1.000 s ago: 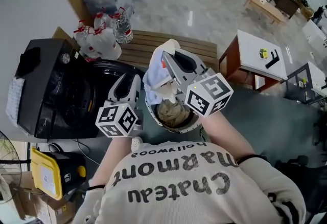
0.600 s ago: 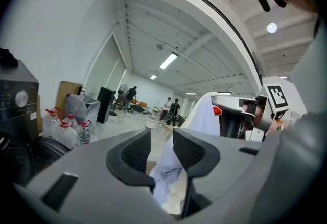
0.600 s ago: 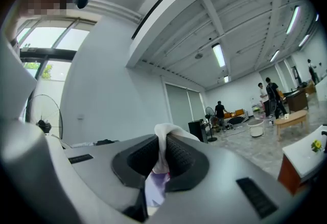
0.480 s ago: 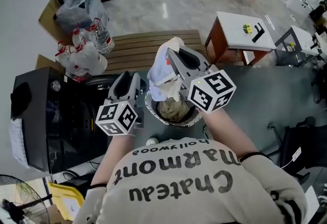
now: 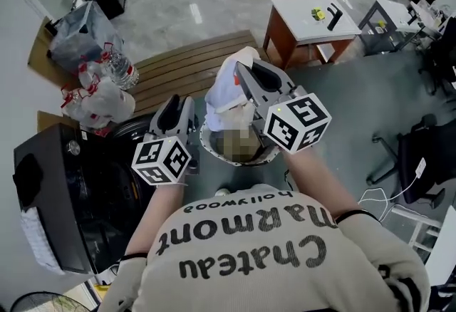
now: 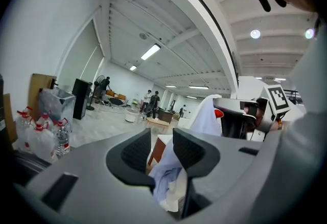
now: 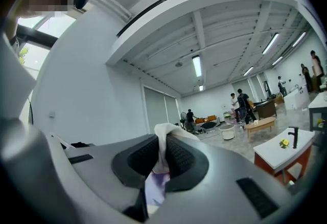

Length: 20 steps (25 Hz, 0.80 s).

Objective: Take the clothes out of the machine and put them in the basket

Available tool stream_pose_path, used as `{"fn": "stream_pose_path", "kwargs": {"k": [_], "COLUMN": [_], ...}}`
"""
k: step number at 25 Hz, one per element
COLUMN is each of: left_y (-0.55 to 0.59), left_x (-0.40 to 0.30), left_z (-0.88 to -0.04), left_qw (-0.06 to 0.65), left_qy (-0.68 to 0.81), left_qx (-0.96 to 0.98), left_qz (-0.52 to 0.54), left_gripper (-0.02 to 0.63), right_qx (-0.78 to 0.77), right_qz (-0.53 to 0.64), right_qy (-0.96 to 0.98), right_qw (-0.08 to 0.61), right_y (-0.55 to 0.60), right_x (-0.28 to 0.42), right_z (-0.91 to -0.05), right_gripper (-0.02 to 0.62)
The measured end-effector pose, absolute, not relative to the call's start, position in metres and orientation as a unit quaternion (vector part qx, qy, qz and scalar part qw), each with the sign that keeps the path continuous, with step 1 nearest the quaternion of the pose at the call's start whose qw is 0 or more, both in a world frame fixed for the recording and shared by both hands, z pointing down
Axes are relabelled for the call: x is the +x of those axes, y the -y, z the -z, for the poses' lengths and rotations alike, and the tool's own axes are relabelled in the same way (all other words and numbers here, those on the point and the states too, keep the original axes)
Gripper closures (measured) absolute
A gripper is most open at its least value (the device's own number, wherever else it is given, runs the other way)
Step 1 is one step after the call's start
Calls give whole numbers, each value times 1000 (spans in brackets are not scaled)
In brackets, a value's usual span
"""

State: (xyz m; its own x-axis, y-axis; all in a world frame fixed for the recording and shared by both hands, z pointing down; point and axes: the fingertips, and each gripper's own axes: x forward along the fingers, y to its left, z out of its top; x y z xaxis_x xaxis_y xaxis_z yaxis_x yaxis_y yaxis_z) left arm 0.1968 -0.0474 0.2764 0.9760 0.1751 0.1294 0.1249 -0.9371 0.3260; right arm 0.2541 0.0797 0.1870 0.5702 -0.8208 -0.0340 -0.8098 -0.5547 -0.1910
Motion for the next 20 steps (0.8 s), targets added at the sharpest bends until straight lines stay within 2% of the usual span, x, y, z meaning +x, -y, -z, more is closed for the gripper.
{"fn": "stream_pose_path", "kwargs": {"k": [3,6,10,20], "left_y": [44,41,38,20], "left_x": [197,192,188,178], "left_z": [-278,-281,-291,-325], "left_qw": [160,158,163,177], "left_qy": [-97,-115,-131,-143], "left_qx": [979,978,974,967], "left_qz": [-80,-78,-81,-115], "left_gripper": [480,526,528,528], "right_qx": [-891,-900,-909,-919], "right_qz": [33,44,62,129], "right_qy": [-444,-421,-396,-363], "right_qw": [91,101,116,83], "right_y": [-86,-93,-106,-132], "right_x": [251,246,237,220], "right_z": [-194,-204,-221,-289], "right_gripper": [548,548,548,548]}}
